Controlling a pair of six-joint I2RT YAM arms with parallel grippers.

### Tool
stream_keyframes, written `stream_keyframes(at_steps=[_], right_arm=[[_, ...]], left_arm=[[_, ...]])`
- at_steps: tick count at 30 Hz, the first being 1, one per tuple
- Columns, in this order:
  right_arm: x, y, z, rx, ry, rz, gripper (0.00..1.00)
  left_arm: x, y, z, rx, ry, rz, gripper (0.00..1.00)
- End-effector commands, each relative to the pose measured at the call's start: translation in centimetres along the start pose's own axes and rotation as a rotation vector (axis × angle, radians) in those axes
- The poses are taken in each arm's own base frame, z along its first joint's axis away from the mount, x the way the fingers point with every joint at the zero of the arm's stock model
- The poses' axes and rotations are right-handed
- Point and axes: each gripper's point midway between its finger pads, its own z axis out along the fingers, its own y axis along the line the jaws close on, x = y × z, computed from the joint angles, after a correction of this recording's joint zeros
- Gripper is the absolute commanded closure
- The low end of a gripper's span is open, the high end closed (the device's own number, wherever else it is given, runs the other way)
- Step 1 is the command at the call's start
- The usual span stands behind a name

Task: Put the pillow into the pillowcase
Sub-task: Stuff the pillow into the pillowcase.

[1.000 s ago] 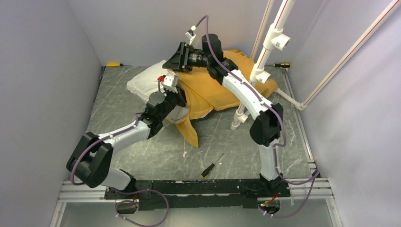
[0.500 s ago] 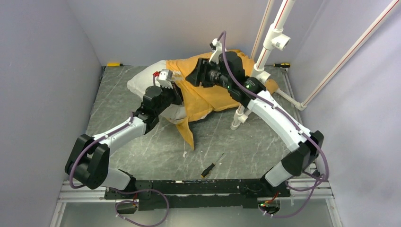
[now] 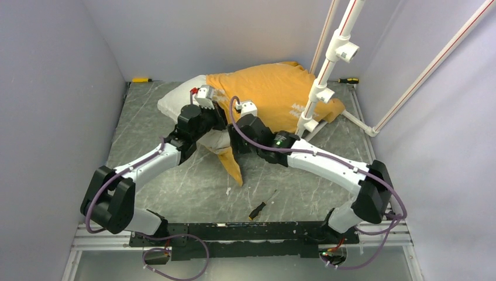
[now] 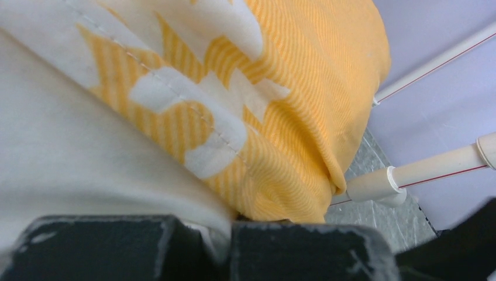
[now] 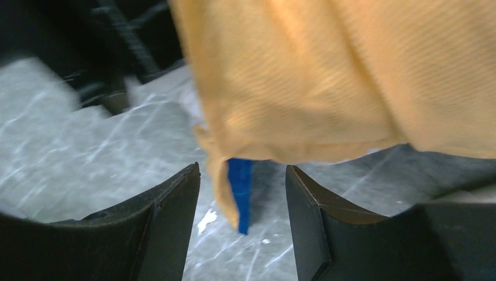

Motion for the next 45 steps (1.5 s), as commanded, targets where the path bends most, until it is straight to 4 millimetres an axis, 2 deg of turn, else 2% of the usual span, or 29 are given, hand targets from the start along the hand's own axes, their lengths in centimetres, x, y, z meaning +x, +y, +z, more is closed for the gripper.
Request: stream_keyframes(at_steps=[1,4,8,10,12,14,15,16,21,24,27,31,38,45], right_arm=[[-3.4,-2.7,2.1,0.162,-0.185,-0.003,0.41],[-3.6,-2.0,4.3,0.156,-0.197,-0.046,0.41],[-3.9,-1.1,5.7,0.120,-0.203,-0.031,0.42],[-3.8,-1.1,5.9,0.106,-0.195,-0.014,0.50],[-3.7,-1.4,5.6,0.093,-0.193,0.006,0.64],[-4.2,-1.3,4.6,0.045,-0.208,0.028,0.80],[-4.9,-0.7,3.7,-0.003,-0.221,0.033,0.95],[-5.6,-0.1,2.8,-0.056,-0.234,0.035,1.00],[-10.0,5.1,-3.5,-0.461,-0.298,0.060,1.00],[-12.6,7.2,-6.9,-0.680,-0.334,0.119,1.00],[-14.3,8.7,-9.0,-0.854,-0.344,0.172,1.00],[-15.2,11.1,-11.0,-1.054,-0.304,0.147,1.00],[-16.3,12.0,-13.7,-1.136,-0.316,0.111,1.00],[-15.3,12.3,-15.9,-1.203,-0.300,0.045,1.00]], left_arm=[[-0.5,-1.3,-0.6,0.041,0.012,0.013,1.00],[-0.8,-1.5,-1.0,0.046,0.003,0.019,1.00],[-0.9,-1.6,-1.4,0.044,0.012,0.031,1.00],[-0.9,-1.6,-1.5,0.043,0.010,0.032,1.00],[-1.1,-1.6,-1.7,0.040,0.002,0.030,1.00],[-1.2,-1.6,-1.7,0.042,-0.004,0.030,1.00],[-1.1,-1.6,-1.7,0.044,-0.004,0.030,1.00],[-1.2,-1.7,-1.7,0.047,-0.005,0.029,1.00],[-1.2,-1.9,-1.3,0.068,-0.018,0.024,1.00],[-1.2,-2.2,-1.1,0.095,-0.022,0.017,1.00],[-1.1,-3.0,-0.7,0.142,-0.027,0.004,1.00],[-1.5,-3.5,-0.3,0.176,-0.037,0.018,1.00],[-2.6,2.3,-0.8,-0.146,-0.056,0.068,1.00],[-3.7,3.4,-1.4,-0.138,-0.096,0.030,1.00]])
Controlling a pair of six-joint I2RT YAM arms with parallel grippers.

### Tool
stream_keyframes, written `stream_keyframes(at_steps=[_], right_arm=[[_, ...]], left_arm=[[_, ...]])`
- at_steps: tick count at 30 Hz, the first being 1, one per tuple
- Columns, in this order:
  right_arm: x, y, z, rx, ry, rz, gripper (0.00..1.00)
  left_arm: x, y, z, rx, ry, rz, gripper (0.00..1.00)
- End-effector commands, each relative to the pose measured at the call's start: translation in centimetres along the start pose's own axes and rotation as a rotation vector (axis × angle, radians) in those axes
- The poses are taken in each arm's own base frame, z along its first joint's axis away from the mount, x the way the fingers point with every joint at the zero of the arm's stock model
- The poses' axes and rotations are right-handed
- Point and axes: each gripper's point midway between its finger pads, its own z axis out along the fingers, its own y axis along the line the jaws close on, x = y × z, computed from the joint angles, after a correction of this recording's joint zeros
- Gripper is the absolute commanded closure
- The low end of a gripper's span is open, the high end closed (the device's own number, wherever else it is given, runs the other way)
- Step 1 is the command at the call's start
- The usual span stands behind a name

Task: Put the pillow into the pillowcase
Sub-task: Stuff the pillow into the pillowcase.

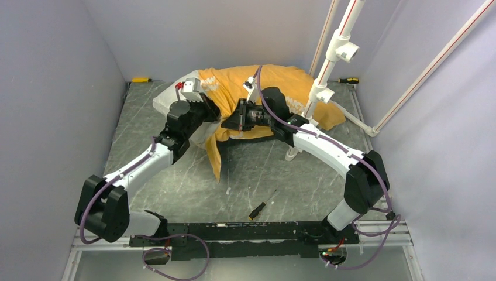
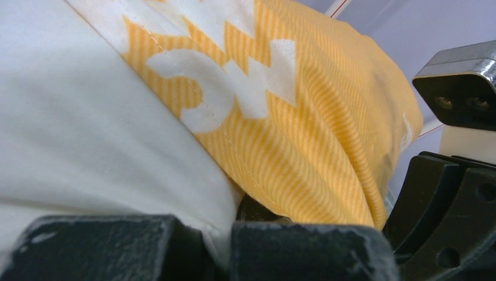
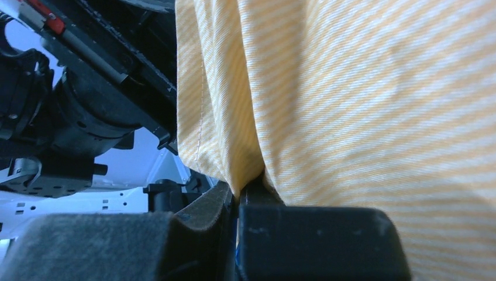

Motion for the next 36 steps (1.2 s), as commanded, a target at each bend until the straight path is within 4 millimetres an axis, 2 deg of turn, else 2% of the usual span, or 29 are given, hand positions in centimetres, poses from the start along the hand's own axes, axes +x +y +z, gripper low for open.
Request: stream_keyframes(at_steps=[1,3,5,6,9,11,12,14,16,20,25,28,33,36], right_arm=[[-4.6,19.0,-8.0,-0.613,-0.096,-0.309,1.00],[-4.6,19.3,-8.1,-0.622,-0.074,-0.323,1.00],[-4.7,19.6,-7.9,-0.629,-0.046,-0.322,1.00],[-4.6,19.2,-7.5,-0.611,-0.031,-0.318,0.99],[-5.5,16.0,-6.4,-0.364,-0.064,-0.297,0.89],[-6.7,13.7,-6.7,-0.192,-0.128,-0.298,0.75],[-7.4,12.4,-7.0,-0.102,-0.167,-0.308,0.71],[-7.5,10.7,-7.2,0.035,-0.191,-0.379,0.54],[-6.9,9.7,-6.8,0.099,-0.183,-0.416,0.45],[-4.3,8.0,-4.5,0.205,-0.129,-0.484,0.41],[-2.3,4.2,-2.4,0.394,-0.079,-0.561,0.36],[-1.9,2.6,-1.6,0.492,-0.073,-0.622,0.34],[-1.4,-0.2,-0.6,0.661,-0.066,-0.705,0.23],[-1.9,-1.4,-0.4,0.732,-0.091,-0.712,0.24]], left_arm=[[1.2,1.9,0.0,-0.041,0.038,0.032,1.00],[1.0,1.9,0.2,-0.039,0.035,0.039,1.00],[0.9,1.1,0.6,0.003,0.039,0.036,1.00],[1.0,0.7,0.8,0.027,0.044,0.028,1.00],[1.0,-0.2,1.0,0.069,0.047,0.008,1.00],[0.8,-0.1,0.7,0.060,0.042,0.007,1.00],[0.6,0.0,0.5,0.050,0.040,0.011,1.00],[0.4,0.2,0.1,0.031,0.038,0.018,1.00],[0.4,0.3,-0.1,0.021,0.049,0.019,1.00],[0.7,0.2,-0.4,0.024,0.062,0.010,1.00],[0.5,0.3,-0.6,0.015,0.060,0.012,1.00],[0.4,0.3,-0.7,0.011,0.064,0.018,1.00],[0.2,0.4,-0.7,0.011,0.066,0.024,1.00],[-0.1,0.4,-0.8,0.012,0.062,0.030,1.00]])
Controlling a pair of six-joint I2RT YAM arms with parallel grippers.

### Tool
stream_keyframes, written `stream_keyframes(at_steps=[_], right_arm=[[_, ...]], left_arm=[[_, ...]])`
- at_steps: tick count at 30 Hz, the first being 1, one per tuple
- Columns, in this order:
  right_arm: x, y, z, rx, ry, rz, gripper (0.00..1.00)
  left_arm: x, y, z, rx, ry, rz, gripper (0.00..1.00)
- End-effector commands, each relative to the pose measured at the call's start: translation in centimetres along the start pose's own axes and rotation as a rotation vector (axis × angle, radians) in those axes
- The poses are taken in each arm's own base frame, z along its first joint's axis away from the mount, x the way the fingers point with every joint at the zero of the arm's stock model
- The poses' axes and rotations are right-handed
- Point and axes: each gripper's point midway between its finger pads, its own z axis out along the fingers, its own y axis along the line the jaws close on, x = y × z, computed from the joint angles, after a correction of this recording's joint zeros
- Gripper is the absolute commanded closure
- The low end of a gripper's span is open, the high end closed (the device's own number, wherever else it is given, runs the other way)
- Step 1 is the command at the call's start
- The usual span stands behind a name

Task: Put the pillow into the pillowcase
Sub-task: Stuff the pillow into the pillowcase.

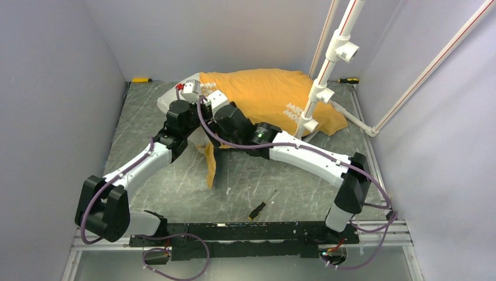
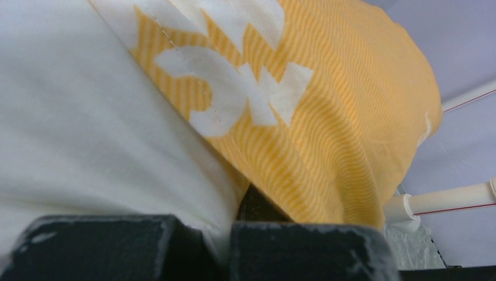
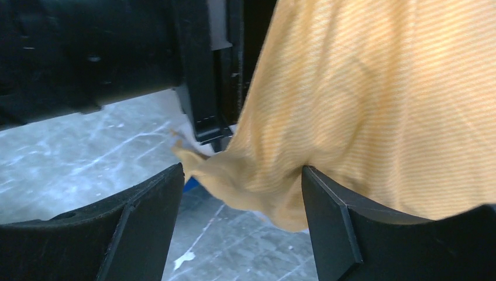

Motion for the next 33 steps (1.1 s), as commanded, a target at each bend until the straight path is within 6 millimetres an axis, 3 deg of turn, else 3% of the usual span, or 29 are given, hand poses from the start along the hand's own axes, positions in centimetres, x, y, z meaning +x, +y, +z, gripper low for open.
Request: stream_keyframes(at_steps=[1,4,7,10,11,15,18,22,27,33], right_arm=[[-1.6,-3.3,0.2,0.206,-0.066,-0.031,0.25],[-1.6,-4.1,1.0,0.248,-0.075,-0.025,0.32],[-2.3,-4.1,0.9,0.237,-0.116,-0.020,0.50],[-3.5,-3.8,-0.4,0.179,-0.161,0.015,0.95],[-3.9,-3.5,-0.9,0.145,-0.178,0.034,1.00],[-5.1,-2.8,-2.7,-0.003,-0.216,0.160,1.00],[-7.3,-1.6,-4.6,-0.217,-0.275,0.256,1.00],[-10.6,1.7,-7.6,-0.613,-0.325,0.362,1.00],[-14.3,5.2,-9.9,-0.901,-0.357,0.387,1.00],[-17.6,6.9,-11.6,-1.072,-0.404,0.368,1.00]], left_arm=[[-1.8,-1.0,-0.4,0.031,-0.035,0.060,1.00],[-2.0,-1.0,-0.6,0.034,-0.040,0.060,1.00],[-2.2,-1.0,-0.7,0.037,-0.037,0.059,1.00],[-2.1,-0.7,-0.8,0.029,-0.037,0.053,1.00],[-2.1,-0.6,-0.8,0.027,-0.037,0.048,1.00],[-1.8,-0.6,-0.6,0.041,-0.029,0.044,1.00],[-1.6,-1.3,-0.4,0.088,-0.028,0.041,1.00],[-1.1,-4.0,-0.1,0.248,-0.022,0.039,1.00],[-1.3,-8.6,-0.4,0.379,-0.121,0.161,1.00],[-0.1,-9.6,0.8,0.342,-0.165,0.221,1.00]])
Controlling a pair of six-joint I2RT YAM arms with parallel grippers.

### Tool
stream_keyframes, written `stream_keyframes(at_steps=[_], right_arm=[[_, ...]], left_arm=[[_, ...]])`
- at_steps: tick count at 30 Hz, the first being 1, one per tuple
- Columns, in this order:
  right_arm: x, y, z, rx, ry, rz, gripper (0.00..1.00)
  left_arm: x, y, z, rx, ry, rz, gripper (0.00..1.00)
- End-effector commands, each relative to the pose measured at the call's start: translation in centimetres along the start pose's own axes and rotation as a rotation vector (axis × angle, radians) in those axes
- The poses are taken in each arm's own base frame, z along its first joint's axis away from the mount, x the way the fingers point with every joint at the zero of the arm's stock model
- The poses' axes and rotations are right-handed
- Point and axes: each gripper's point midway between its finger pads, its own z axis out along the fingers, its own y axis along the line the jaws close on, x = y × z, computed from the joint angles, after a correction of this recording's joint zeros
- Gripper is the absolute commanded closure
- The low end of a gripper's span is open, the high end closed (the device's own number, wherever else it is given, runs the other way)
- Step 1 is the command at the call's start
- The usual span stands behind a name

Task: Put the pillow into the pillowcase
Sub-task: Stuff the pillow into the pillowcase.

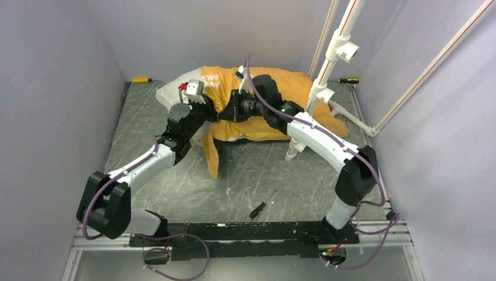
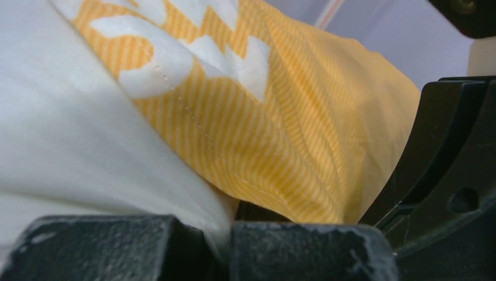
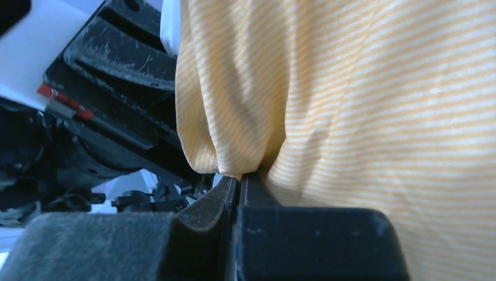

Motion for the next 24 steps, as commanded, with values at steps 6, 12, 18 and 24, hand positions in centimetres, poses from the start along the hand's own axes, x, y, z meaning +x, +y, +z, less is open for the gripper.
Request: stream_keyframes(at_steps=[6,12,18,24], right_arm=[[-9.1,21.6,-6.4,-0.888,-0.170,-0.154,1.00],[-9.6,22.5,-7.0,-0.939,-0.172,-0.190,1.00],[-8.1,13.9,-2.5,-0.536,-0.176,-0.127,1.00],[-6.7,1.5,1.4,-0.159,-0.132,0.054,1.00]], left_arm=[[5.7,-6.9,2.7,0.217,0.033,0.075,1.00],[9.4,-5.4,3.6,0.158,0.127,0.059,1.00],[6.9,-3.1,1.1,0.026,0.228,0.138,1.00],[2.0,-0.3,-4.3,-0.171,0.391,0.251,0.28]])
